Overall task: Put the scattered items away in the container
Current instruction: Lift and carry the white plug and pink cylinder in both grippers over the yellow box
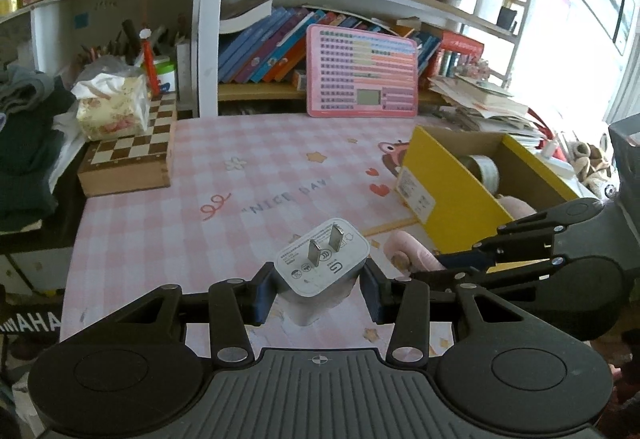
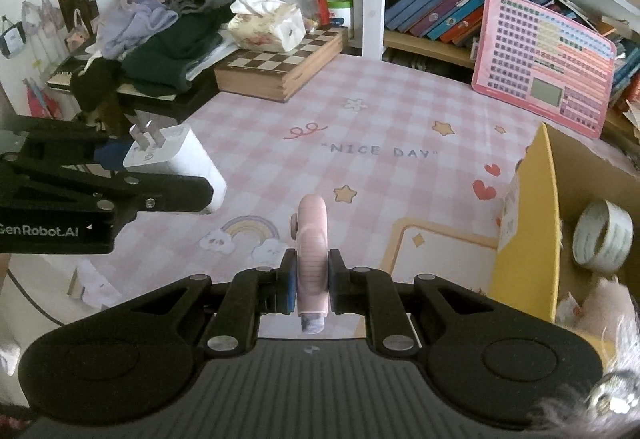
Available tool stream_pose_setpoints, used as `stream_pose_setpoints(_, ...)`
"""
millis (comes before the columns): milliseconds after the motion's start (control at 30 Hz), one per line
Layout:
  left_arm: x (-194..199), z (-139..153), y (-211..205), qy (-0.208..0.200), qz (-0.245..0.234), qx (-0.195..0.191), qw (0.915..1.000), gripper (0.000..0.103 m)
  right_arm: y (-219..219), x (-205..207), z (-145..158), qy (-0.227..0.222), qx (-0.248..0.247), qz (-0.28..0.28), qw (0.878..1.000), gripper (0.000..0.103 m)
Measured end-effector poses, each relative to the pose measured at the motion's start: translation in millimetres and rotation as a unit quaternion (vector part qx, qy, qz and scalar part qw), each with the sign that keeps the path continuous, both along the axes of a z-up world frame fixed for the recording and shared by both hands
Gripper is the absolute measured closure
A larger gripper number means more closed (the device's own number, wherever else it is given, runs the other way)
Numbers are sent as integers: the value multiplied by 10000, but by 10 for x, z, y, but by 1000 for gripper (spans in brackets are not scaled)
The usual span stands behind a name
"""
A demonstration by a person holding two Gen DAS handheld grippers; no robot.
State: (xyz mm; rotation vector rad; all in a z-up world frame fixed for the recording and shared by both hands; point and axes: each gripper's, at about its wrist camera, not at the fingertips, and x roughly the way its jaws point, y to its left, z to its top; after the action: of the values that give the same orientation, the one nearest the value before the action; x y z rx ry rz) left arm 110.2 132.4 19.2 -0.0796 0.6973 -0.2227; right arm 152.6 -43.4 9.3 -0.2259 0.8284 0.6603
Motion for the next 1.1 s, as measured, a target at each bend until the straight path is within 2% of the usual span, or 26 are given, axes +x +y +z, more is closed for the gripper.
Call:
stream_pose_setpoints(300, -386, 29, -76, 8, -227, -180, 9996, 60, -254, -504, 30, 29, 170, -359, 9992, 89)
stream_pose_setpoints(533, -595, 53, -219, 44, -564, -320, 9979, 60, -517, -819, 0, 80, 237, -893, 9957, 89)
stream_pose_setpoints(1100, -611, 5, -818, 210, -1412, -533, 9883, 60, -1178, -1136, 11, 110, 206, -1871, 9821, 89)
